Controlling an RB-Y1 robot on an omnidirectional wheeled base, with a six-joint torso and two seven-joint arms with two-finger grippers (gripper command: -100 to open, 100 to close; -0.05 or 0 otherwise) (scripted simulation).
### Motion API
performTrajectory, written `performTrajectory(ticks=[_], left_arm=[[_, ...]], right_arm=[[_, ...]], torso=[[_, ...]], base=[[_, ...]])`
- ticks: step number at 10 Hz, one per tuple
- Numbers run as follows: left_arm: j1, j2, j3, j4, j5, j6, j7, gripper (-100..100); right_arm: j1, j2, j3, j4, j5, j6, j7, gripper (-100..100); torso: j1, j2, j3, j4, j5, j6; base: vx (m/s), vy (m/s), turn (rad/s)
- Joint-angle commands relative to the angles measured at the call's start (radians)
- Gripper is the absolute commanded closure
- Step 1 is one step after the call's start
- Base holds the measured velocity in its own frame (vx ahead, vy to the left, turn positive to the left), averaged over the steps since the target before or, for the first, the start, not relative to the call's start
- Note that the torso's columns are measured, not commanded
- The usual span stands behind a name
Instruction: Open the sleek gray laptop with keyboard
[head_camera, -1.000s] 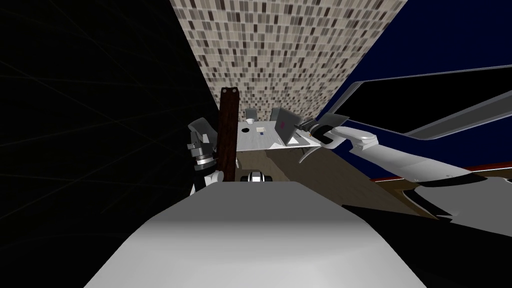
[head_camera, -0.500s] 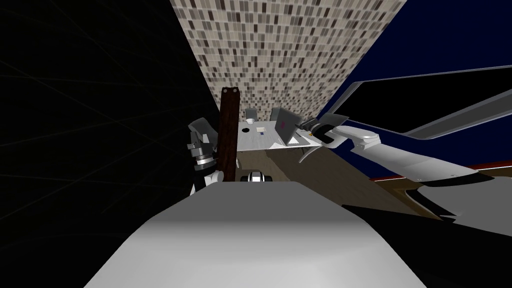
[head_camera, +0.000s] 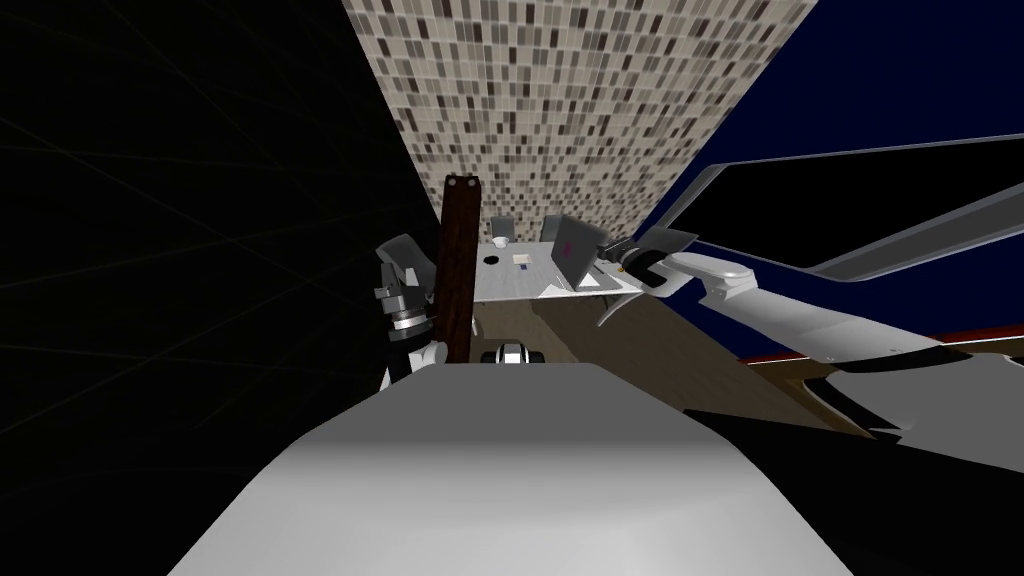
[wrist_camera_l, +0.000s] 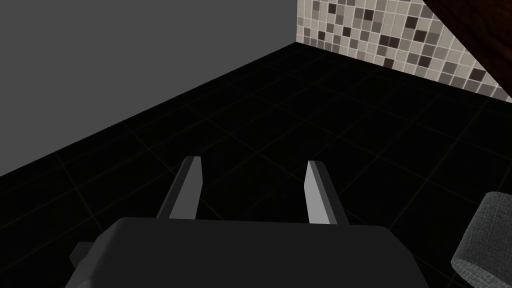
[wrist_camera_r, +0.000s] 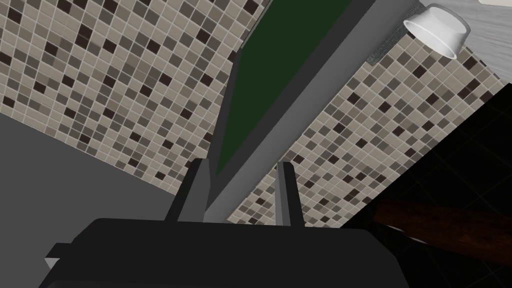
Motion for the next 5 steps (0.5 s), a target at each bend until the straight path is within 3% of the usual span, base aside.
performTrajectory(ticks=[1, 4, 5], left_arm=[[0.000, 0.000, 0.000, 0.000, 0.000, 0.000, 0.000, 0], [0.000, 0.000, 0.000, 0.000, 0.000, 0.000, 0.000, 0], [0.000, 0.000, 0.000, 0.000, 0.000, 0.000, 0.000, 0]], right_arm=[[-0.001, 0.043, -0.021, 0.050, -0.053, -0.035, -0.056, 100], [-0.003, 0.091, -0.040, 0.100, -0.109, -0.068, -0.112, 100], [-0.004, 0.080, -0.036, 0.088, -0.099, -0.063, -0.100, 100]], torso=[[0.000, 0.000, 0.000, 0.000, -0.001, 0.001], [0.002, -0.003, -0.002, -0.002, -0.001, 0.000], [0.003, -0.004, -0.003, -0.002, -0.001, 0.000]], base=[[-0.013, -0.169, 0.043], [-0.024, -0.188, 0.038], [-0.009, -0.090, 0.019]])
